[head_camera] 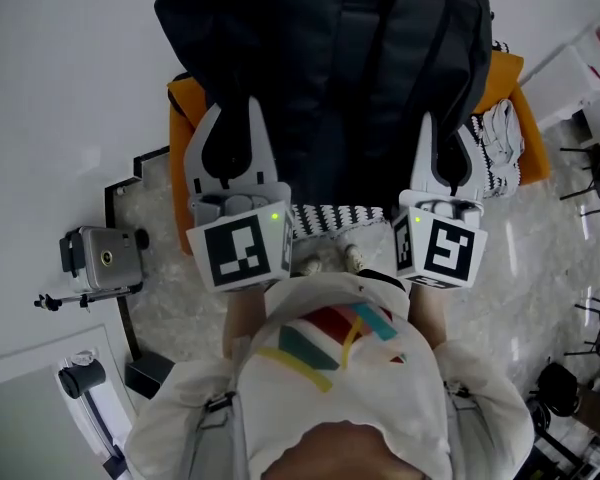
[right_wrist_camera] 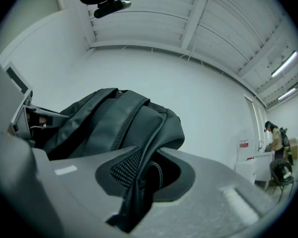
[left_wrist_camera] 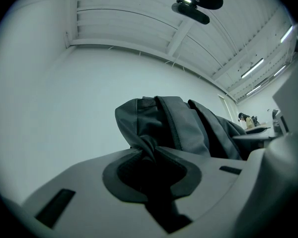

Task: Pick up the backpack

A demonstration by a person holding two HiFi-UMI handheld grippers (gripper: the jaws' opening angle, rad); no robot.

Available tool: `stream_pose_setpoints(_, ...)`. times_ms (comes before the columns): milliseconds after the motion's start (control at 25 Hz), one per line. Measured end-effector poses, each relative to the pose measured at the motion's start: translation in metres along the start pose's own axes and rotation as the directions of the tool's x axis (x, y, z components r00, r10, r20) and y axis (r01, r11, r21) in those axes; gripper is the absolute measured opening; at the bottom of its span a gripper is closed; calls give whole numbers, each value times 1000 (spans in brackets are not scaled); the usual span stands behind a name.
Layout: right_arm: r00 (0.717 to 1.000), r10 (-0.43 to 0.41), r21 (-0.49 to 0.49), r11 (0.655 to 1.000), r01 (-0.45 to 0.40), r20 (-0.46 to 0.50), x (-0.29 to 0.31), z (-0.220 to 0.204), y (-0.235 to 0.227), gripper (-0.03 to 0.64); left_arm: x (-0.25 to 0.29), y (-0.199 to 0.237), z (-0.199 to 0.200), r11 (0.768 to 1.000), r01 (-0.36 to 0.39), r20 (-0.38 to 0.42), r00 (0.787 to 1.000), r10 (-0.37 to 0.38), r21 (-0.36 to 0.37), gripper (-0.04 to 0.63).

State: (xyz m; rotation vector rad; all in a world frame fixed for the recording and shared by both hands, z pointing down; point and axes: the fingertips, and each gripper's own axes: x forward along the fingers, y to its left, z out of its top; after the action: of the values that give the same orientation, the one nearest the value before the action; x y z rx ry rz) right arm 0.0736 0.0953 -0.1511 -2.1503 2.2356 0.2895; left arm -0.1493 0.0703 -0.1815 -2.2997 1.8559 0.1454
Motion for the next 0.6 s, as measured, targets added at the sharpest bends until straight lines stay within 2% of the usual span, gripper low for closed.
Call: stream_pose_setpoints(600, 1000, 7, -31, 999, -8, -8, -1, 0, 2, 63, -2, 0, -6, 1000, 6, -21, 1000, -6, -16, 64)
